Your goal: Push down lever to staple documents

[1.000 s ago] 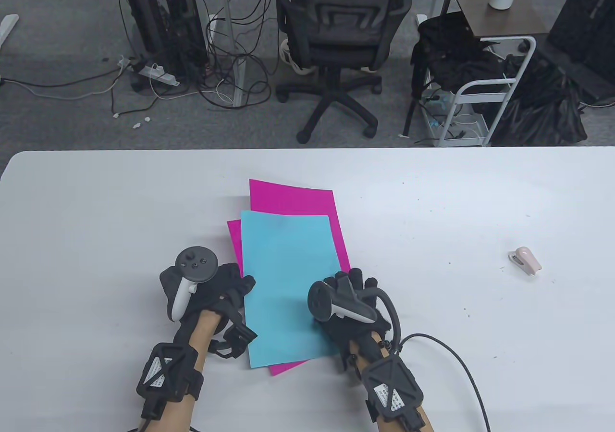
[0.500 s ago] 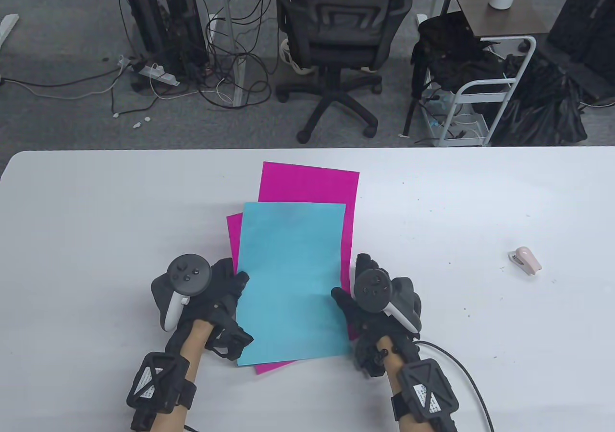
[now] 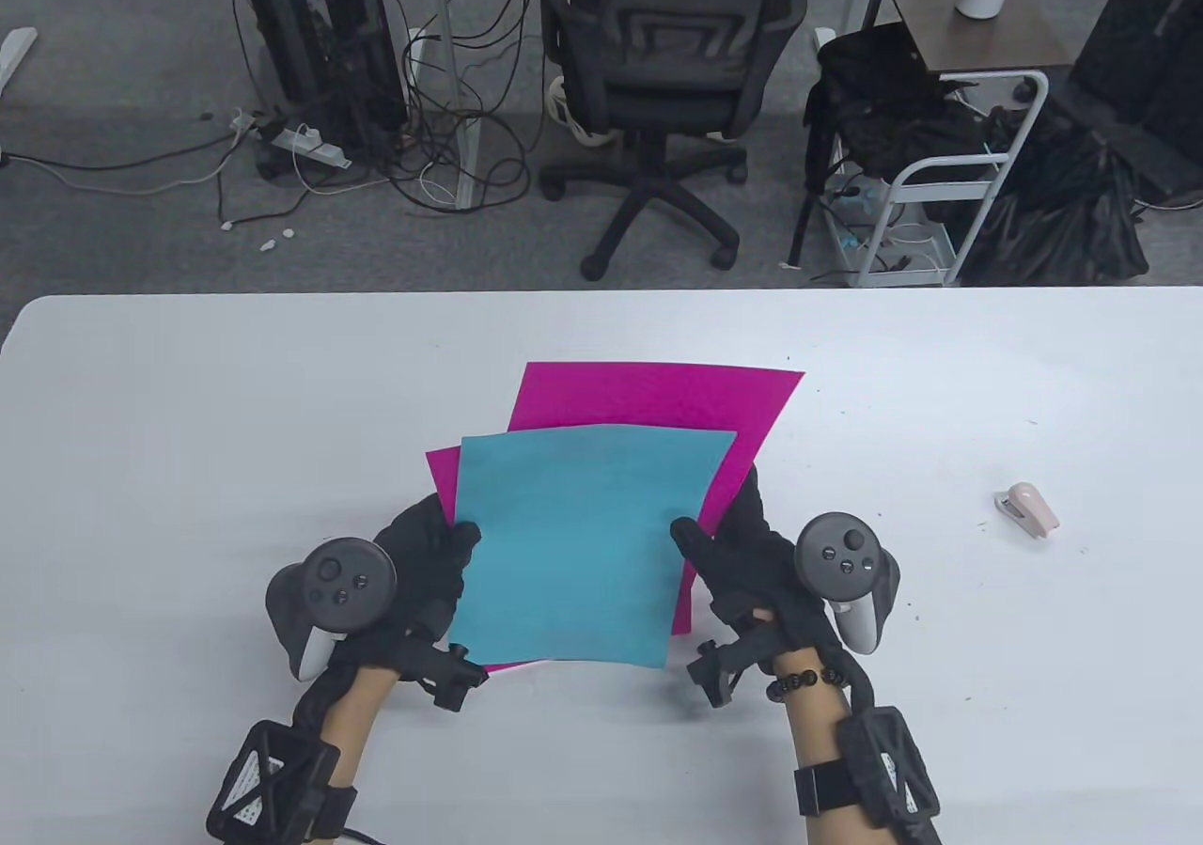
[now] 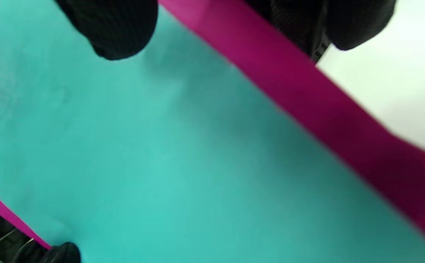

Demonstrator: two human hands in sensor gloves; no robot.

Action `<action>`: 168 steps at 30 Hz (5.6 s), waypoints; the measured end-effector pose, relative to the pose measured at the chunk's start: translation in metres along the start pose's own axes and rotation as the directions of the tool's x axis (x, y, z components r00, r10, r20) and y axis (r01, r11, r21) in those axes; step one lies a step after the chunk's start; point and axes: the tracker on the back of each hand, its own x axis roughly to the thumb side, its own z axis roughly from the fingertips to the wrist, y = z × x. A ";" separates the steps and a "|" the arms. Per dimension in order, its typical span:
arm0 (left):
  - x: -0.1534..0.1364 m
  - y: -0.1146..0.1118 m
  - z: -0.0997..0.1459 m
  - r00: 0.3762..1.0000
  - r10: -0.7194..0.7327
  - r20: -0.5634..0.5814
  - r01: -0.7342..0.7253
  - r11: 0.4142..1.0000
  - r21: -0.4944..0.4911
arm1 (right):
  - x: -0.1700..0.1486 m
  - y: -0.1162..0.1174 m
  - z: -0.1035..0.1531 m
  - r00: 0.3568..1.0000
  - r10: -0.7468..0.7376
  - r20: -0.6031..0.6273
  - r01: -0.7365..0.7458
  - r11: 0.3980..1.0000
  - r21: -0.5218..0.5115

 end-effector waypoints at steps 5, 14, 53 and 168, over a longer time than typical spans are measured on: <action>0.016 0.010 0.007 0.995 0.000 0.104 -0.004 0.999 0.041 | 0.023 -0.011 0.007 0.991 0.058 0.119 -0.047 0.995 -0.091; 0.008 0.012 0.013 0.987 0.135 0.084 -0.137 0.990 0.017 | 0.039 -0.008 0.016 0.973 0.124 0.194 -0.099 0.986 -0.136; -0.005 0.004 0.010 0.893 0.449 0.039 -0.443 0.891 -0.099 | 0.043 0.025 0.012 0.968 0.147 0.202 -0.133 0.988 -0.082; -0.058 0.043 0.033 0.926 0.376 -0.017 -0.369 0.916 0.156 | -0.147 -0.224 -0.015 0.424 0.752 -0.504 -0.798 0.574 0.185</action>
